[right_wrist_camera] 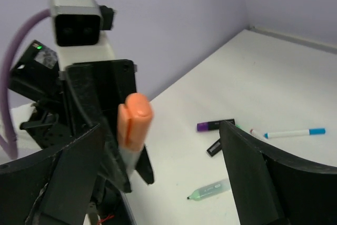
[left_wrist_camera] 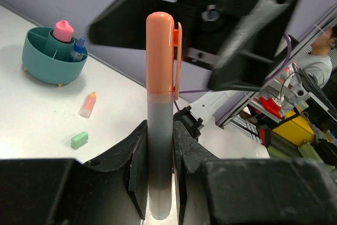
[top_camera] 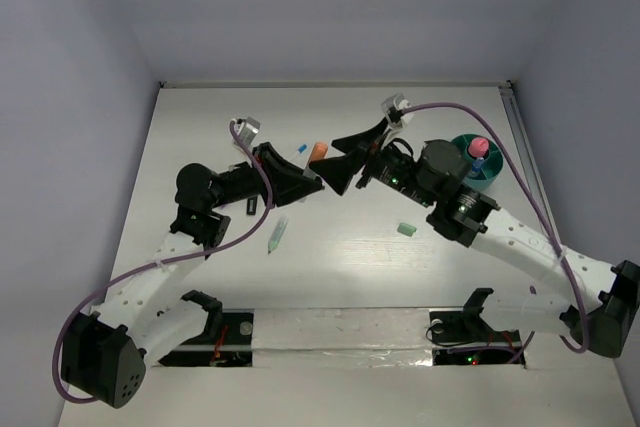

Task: Sort the stationery into containers
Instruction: Place the pen in the storage box.

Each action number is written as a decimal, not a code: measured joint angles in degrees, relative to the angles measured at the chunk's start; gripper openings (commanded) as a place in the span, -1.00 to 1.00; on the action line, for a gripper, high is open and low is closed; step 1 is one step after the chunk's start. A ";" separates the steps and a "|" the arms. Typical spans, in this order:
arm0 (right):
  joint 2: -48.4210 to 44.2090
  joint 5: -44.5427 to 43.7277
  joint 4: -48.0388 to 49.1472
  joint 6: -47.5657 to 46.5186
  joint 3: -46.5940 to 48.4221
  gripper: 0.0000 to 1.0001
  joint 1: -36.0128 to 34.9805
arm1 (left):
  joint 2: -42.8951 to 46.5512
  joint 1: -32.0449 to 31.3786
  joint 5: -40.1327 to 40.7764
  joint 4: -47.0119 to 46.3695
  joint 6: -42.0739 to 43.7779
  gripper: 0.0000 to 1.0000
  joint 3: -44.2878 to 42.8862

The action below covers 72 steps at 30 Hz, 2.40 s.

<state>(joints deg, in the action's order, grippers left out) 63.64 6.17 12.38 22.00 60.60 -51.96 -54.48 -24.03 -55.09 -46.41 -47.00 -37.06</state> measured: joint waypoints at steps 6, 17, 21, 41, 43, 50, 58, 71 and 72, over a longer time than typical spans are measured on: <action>3.17 4.52 0.24 2.86 0.00 0.31 1.40 | 0.00 -0.42 -0.92 -1.27 -0.31 -1.00 0.00; 4.33 9.64 4.13 6.67 -0.07 -0.84 1.27 | -0.02 -0.42 -1.33 -2.40 -0.63 -1.00 0.00; 4.20 9.64 4.68 6.86 -0.35 -0.99 1.29 | -0.04 -0.74 -1.03 -2.49 -0.42 -0.48 0.00; 2.25 -2.60 -0.90 4.26 -0.35 -1.00 16.00 | 6.16 -1.05 -0.39 21.53 13.07 0.98 -0.31; 1.92 -6.34 -3.34 2.25 -0.33 -1.00 17.88 | 7.52 -1.05 1.20 27.26 16.74 0.98 -1.40; 2.34 -25.88 -12.44 -6.82 -0.35 -1.00 22.69 | 11.06 -1.07 9.79 40.68 26.27 0.98 -4.22; 7.50 -36.65 -16.61 -10.99 -0.87 -1.00 34.51 | 13.33 -1.07 15.65 46.82 29.46 0.98 -4.22; 17.70 -37.92 -17.14 -11.13 -1.22 -1.00 41.44 | 15.98 -1.05 18.10 47.76 30.27 0.98 -4.22; 18.62 -37.92 -17.09 -11.26 -1.07 -1.00 41.44 | 16.06 -1.01 18.16 47.76 30.29 0.98 -4.22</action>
<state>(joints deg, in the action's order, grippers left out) 82.26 -31.75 -4.71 10.74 59.53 -10.52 -38.41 -25.04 -36.93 1.34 -16.71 -41.28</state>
